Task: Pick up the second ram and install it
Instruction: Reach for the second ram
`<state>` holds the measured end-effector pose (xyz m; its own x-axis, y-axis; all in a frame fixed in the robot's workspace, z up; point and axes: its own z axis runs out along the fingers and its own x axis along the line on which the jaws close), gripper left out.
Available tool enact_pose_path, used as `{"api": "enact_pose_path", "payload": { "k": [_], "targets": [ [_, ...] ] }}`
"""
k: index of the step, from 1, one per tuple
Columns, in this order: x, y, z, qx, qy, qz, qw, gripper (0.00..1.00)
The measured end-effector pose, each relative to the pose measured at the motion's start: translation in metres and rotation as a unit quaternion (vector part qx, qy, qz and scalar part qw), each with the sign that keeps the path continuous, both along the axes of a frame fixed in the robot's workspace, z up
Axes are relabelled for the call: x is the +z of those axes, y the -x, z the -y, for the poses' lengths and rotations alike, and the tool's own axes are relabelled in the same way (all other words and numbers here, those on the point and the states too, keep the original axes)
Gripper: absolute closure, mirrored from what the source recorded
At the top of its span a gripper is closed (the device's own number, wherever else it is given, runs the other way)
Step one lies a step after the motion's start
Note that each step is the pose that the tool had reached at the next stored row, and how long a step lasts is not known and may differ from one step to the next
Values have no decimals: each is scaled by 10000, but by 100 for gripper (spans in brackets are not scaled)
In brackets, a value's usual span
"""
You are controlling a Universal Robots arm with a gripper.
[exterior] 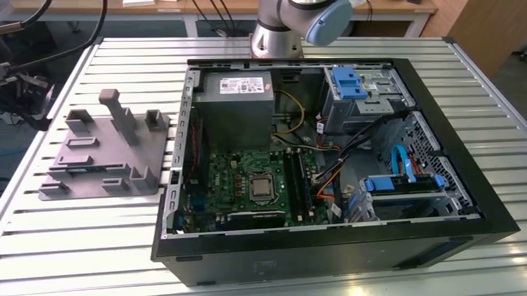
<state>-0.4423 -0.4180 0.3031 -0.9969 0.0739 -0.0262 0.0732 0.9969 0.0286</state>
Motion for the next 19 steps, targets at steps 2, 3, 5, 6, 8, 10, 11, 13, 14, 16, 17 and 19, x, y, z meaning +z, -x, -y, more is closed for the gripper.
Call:
{"api": "enact_pose_path", "payload": {
  "k": [2,3,5,6,8,10,11,13,14,16,17,19],
  "targets": [
    [-5,-28,0,0,65,-5,10000,90],
    [-7,-38,0,4,67,-11,10000,90],
    [-9,-38,0,31,67,-13,10000,90],
    [-11,-38,0,52,65,-13,10000,90],
    [-32,-39,0,129,63,-12,9999,90],
    [-68,-47,1,205,63,-22,9998,90],
    [-86,-55,1,225,63,-35,9997,90],
    [-118,-81,9,229,63,-56,9997,90],
    [-134,-98,14,229,62,-61,9997,90],
    [-168,-152,20,228,62,-74,9997,90],
    [-186,-183,21,229,62,-79,9997,90],
    [-220,-245,21,229,62,-92,9997,90]
  ]
}}
